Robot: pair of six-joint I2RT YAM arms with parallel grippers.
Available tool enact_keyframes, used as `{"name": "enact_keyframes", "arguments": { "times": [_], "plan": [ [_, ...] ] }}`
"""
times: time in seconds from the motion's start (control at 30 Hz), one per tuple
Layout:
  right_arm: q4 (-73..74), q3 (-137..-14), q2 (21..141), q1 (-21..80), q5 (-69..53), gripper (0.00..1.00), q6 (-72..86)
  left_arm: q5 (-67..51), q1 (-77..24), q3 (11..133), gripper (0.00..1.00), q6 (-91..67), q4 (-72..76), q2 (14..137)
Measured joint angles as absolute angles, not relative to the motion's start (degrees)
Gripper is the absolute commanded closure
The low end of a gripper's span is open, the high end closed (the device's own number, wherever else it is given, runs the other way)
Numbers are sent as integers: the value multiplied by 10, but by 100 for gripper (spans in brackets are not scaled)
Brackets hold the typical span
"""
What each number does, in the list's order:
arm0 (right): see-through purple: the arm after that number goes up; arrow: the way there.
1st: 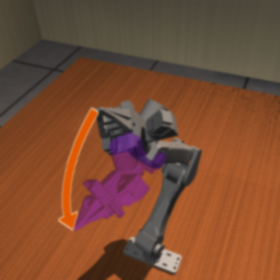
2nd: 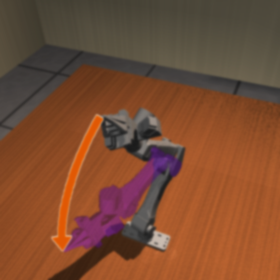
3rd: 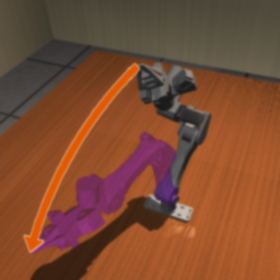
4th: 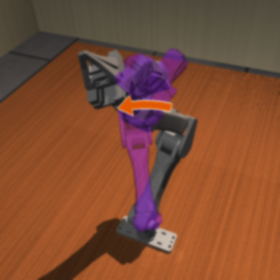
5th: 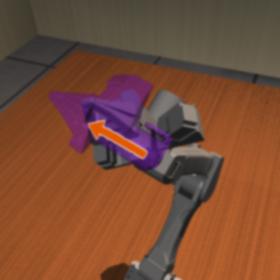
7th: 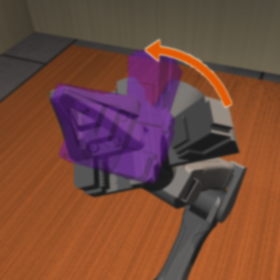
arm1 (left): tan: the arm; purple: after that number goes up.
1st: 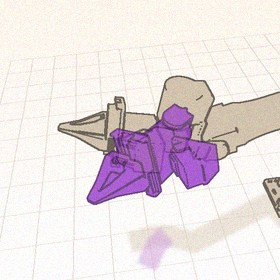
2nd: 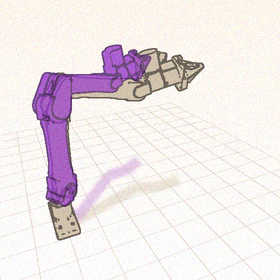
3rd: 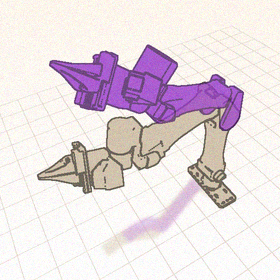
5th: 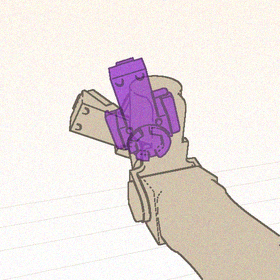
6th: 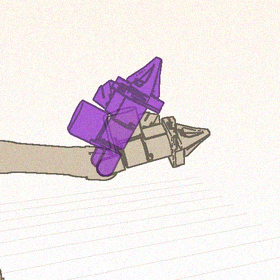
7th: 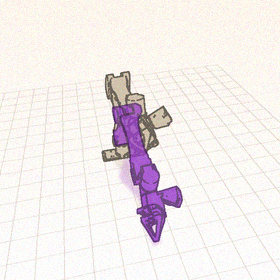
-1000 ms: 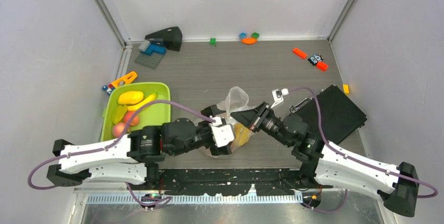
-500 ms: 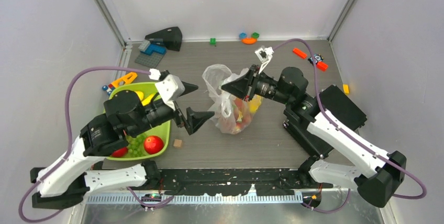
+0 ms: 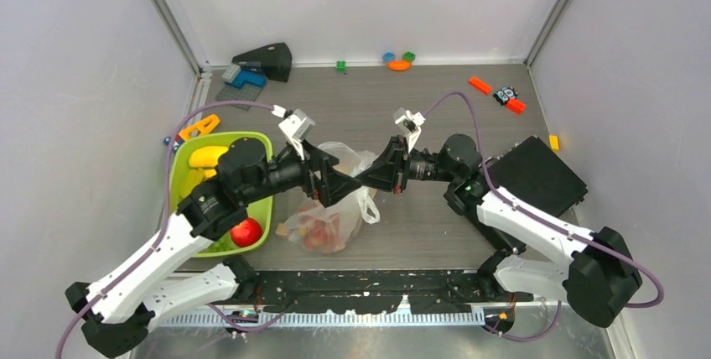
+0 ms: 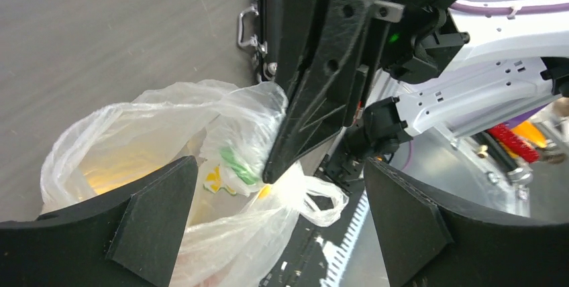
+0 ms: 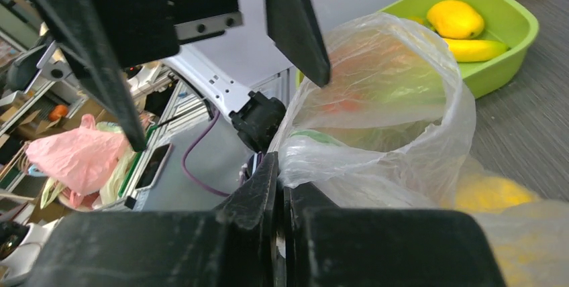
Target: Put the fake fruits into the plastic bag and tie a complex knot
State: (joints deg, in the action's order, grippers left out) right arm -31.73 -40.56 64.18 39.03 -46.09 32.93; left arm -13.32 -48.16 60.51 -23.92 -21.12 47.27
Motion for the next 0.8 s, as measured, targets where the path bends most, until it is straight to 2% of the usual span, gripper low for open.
{"name": "enact_keyframes", "arguments": {
  "times": [0.37,0.8],
  "plan": [
    [-566,-360,703,378,-524,95,440,-189,-444,545,3,-362,-125,483],
    [-604,-357,704,374,-544,95,460,-300,-411,511,5,-474,-25,539]
  ]
}}
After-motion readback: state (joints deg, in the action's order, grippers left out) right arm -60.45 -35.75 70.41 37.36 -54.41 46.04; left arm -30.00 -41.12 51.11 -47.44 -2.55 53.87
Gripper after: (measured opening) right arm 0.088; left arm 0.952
